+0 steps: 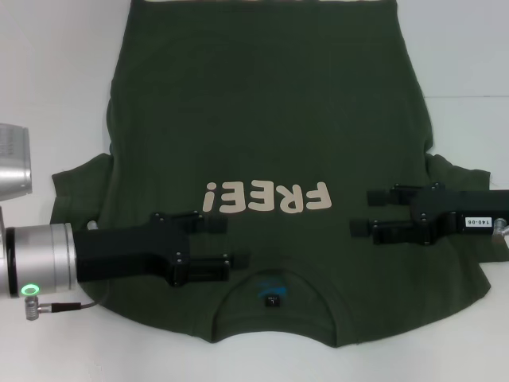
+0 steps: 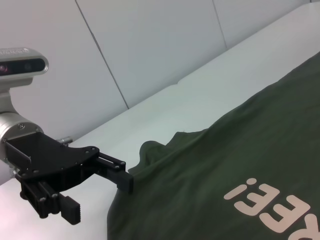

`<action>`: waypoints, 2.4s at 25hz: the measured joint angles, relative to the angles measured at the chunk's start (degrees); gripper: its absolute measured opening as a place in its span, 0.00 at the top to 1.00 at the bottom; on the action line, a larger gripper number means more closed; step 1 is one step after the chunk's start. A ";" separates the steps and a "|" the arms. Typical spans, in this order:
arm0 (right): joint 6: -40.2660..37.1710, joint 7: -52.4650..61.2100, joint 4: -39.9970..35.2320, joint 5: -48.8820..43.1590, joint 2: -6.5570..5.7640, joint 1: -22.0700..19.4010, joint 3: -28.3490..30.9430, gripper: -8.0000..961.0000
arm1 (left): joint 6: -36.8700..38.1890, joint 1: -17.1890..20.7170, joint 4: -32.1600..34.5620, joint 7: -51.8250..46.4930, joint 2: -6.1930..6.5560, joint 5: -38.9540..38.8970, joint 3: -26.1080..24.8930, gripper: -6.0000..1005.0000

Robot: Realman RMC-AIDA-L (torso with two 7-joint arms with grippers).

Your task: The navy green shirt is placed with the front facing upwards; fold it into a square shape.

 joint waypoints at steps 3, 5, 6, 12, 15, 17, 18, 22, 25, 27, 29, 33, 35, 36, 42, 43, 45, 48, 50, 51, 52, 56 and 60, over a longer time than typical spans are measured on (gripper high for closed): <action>0.00 0.04 0.00 0.10 0.03 -0.10 0.30 0.06 | 0.00 -0.08 -0.01 -0.13 -0.11 0.00 -0.02 0.20; 0.02 0.02 0.00 0.12 0.16 -0.17 0.76 0.06 | -0.01 -0.12 -0.01 -0.23 -0.12 0.00 0.00 0.20; 0.07 0.00 0.00 0.13 0.20 -0.20 0.95 0.06 | 0.01 -0.15 -0.01 -0.36 -0.13 0.00 -0.03 0.20; 0.12 -0.05 0.00 0.17 0.33 -0.27 1.55 0.06 | 0.14 -0.22 -0.01 -1.07 -0.16 0.00 -0.23 0.20; 0.20 -0.16 0.00 0.17 0.53 -0.26 1.56 0.06 | -0.19 -0.15 0.07 -1.20 -0.18 0.00 -0.32 0.20; 0.20 -0.31 0.00 0.19 0.73 -0.19 1.76 0.06 | -0.99 -0.05 0.13 -1.74 -0.20 0.00 -0.61 0.19; 0.19 -0.41 0.00 0.21 0.84 -0.17 1.96 0.06 | -1.58 0.00 0.16 -2.32 -0.20 0.00 -0.78 0.19; 0.15 -0.63 0.00 0.27 1.26 -0.10 2.66 0.06 | -3.92 0.41 0.33 -5.35 0.12 0.31 -3.65 0.19; 0.00 -0.46 0.00 0.32 1.55 0.09 3.30 0.06 | -4.23 1.17 0.39 -6.78 0.48 0.43 -7.78 0.20; -0.09 -0.24 0.00 0.39 1.71 0.26 3.62 0.06 | -4.58 1.72 0.43 -8.02 0.83 0.50 -10.55 0.20; -0.12 -0.03 0.00 0.55 1.90 0.49 3.76 0.06 | -5.42 2.25 0.46 -9.63 1.26 1.05 -13.19 0.20; 0.09 0.03 0.00 0.63 2.34 0.98 3.76 0.06 | -7.91 3.08 0.89 -12.82 1.64 3.04 -17.49 0.20; 0.18 0.11 0.00 0.63 2.45 1.26 3.75 0.06 | -9.80 3.47 1.47 -14.78 1.68 4.18 -18.50 0.20; 0.18 0.25 0.00 0.63 2.47 1.42 3.74 0.06 | -10.96 3.63 1.77 -15.83 1.70 4.86 -18.70 0.20; 0.17 0.89 0.00 0.63 2.55 1.84 3.60 0.07 | -18.17 3.37 2.85 -20.22 1.76 9.29 -18.57 0.20; 0.14 0.92 0.00 0.63 2.55 1.84 3.61 0.07 | -20.00 3.29 2.86 -20.89 1.77 9.51 -18.34 0.20; 0.04 1.18 0.00 0.62 2.55 1.84 3.69 0.07 | -21.52 3.23 2.83 -21.58 1.77 9.68 -18.18 0.20; -0.04 1.53 0.00 0.60 2.55 1.84 3.73 0.07 | -24.36 2.72 2.81 -24.36 1.81 11.93 -18.16 0.20; -0.07 1.54 0.00 0.60 2.55 1.84 3.74 0.07 | -25.27 2.32 2.84 -25.92 1.84 14.01 -18.16 0.20; -0.07 1.55 0.00 0.60 2.55 1.84 3.74 0.07 | -25.48 2.16 2.81 -26.27 1.86 14.53 -18.16 0.20; -0.08 1.55 0.00 0.60 2.55 1.84 3.74 0.07 | -25.71 2.00 2.69 -26.55 1.87 15.04 -18.16 0.20; -0.06 1.57 0.00 0.60 2.55 1.80 3.74 0.07 | -27.20 1.66 2.21 -27.08 1.83 16.23 -17.68 0.20; 0.08 1.57 0.00 0.60 2.55 1.86 3.75 0.07 | -27.56 1.47 2.05 -27.16 1.71 17.16 -17.37 0.20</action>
